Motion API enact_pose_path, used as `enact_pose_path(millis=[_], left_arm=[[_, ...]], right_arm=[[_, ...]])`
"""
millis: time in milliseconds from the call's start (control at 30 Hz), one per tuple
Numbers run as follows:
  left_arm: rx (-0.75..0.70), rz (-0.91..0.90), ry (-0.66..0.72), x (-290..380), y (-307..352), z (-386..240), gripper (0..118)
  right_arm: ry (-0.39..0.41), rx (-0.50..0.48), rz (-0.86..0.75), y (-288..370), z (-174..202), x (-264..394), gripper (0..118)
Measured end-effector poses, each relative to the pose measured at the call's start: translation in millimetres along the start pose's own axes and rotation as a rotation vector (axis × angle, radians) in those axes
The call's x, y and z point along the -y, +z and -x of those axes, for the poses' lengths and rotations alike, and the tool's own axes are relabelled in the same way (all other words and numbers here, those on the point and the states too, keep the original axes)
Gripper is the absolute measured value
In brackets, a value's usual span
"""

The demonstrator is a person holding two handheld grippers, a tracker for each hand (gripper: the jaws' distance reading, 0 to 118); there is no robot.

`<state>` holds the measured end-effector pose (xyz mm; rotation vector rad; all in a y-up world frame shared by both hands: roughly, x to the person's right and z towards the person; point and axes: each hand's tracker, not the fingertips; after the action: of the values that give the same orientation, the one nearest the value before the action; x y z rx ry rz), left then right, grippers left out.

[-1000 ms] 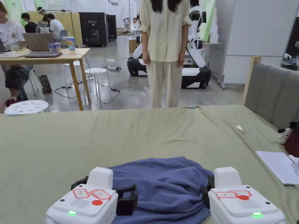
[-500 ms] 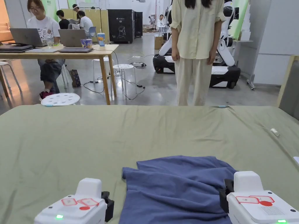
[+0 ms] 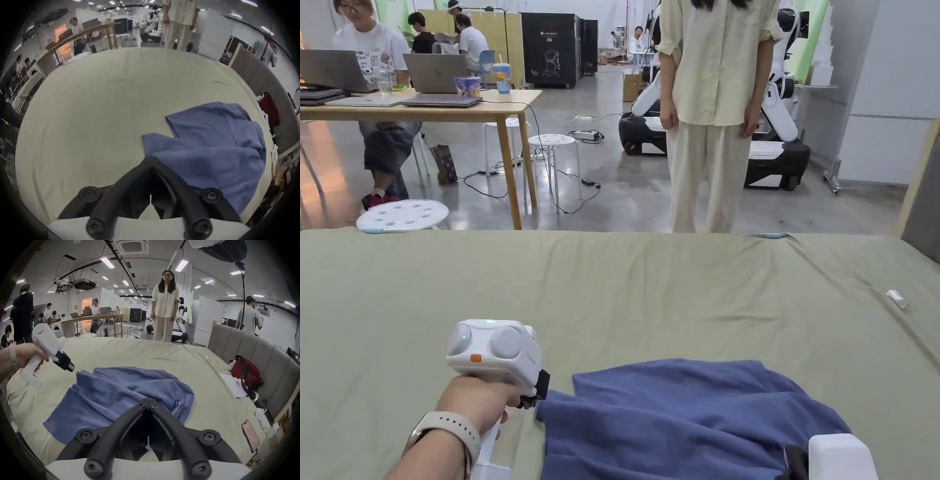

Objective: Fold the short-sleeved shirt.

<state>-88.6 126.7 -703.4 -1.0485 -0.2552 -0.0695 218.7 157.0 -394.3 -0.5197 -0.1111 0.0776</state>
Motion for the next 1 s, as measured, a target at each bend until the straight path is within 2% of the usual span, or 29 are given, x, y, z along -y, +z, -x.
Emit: enact_pose_path(millis=[133, 167, 200, 267, 300, 333, 367, 400, 500, 533, 567, 633, 667, 733, 767, 900, 1000], left_arm=[[0.002, 0.011, 0.052, -16.2, -26.9, 2.3, 0], [-0.005, 0.000, 0.057, -17.8, -31.2, 1.6, 4], [-0.007, 0.000, 0.054, -20.8, -35.7, -0.5, 28], [-0.005, 0.030, 0.017, -21.3, -44.9, -6.6, 106], [-0.015, 0.022, 0.002, -19.7, -45.8, -10.1, 114], [-0.037, 0.014, -0.013, -19.6, -47.3, -12.4, 109], [-0.055, 0.020, -0.022, -19.3, -50.1, -14.8, 95], [-0.065, 0.030, -0.034, -18.5, -53.0, -16.5, 88], [-0.074, 0.043, -0.029, -13.2, -54.6, -17.6, 83], [-0.076, 0.052, -0.032, -12.0, -55.7, -19.5, 74], [-0.061, 0.075, -0.061, -9.6, -56.1, -21.6, 60], [-0.064, 0.081, -0.073, -4.3, -56.0, -28.4, 56], [-0.075, 0.076, -0.084, -2.8, -55.0, -31.3, 48], [-0.071, 0.090, -0.096, -4.4, -55.5, -31.9, 24], [-0.076, 0.097, -0.108, -3.9, -54.3, -34.1, 0], [-0.076, 0.099, -0.131, -4.1, -51.3, -33.1, 0], [-0.051, 0.055, -0.091, -7.5, -39.0, -25.3, 0]], right_arm=[[-0.003, 0.013, 0.023, -14.0, -8.1, 6.7, 0], [-0.005, 0.016, 0.028, -16.9, -9.9, 8.4, 0], [-0.005, 0.019, 0.033, -19.6, -11.1, 10.0, 0], [-0.003, 0.022, 0.044, -20.5, -11.9, 10.4, 0], [-0.004, 0.026, 0.048, -22.2, -12.5, 11.3, 0], [-0.005, 0.027, 0.050, -23.2, -13.2, 12.0, 0], [-0.007, 0.027, 0.053, -22.7, -13.4, 11.2, 0], [-0.006, 0.026, 0.054, -22.3, -13.3, 11.1, 0], [-0.004, 0.031, 0.055, -25.9, -15.1, 12.3, 0], [-0.006, 0.030, 0.055, -26.7, -15.6, 12.7, 0], [-0.007, 0.029, 0.055, -26.9, -15.8, 13.0, 0], [-0.002, 0.029, 0.057, -26.2, -15.0, 13.1, 0], [-0.003, 0.031, 0.057, -25.6, -14.7, 13.1, 0], [-0.010, 0.031, 0.057, -24.7, -15.2, 13.3, 0], [-0.011, 0.032, 0.057, -25.5, -15.1, 13.6, 0], [-0.010, 0.037, 0.059, -22.1, -16.3, 13.3, 0], [-0.013, 0.043, 0.063, -20.9, -19.4, 13.5, 0]])
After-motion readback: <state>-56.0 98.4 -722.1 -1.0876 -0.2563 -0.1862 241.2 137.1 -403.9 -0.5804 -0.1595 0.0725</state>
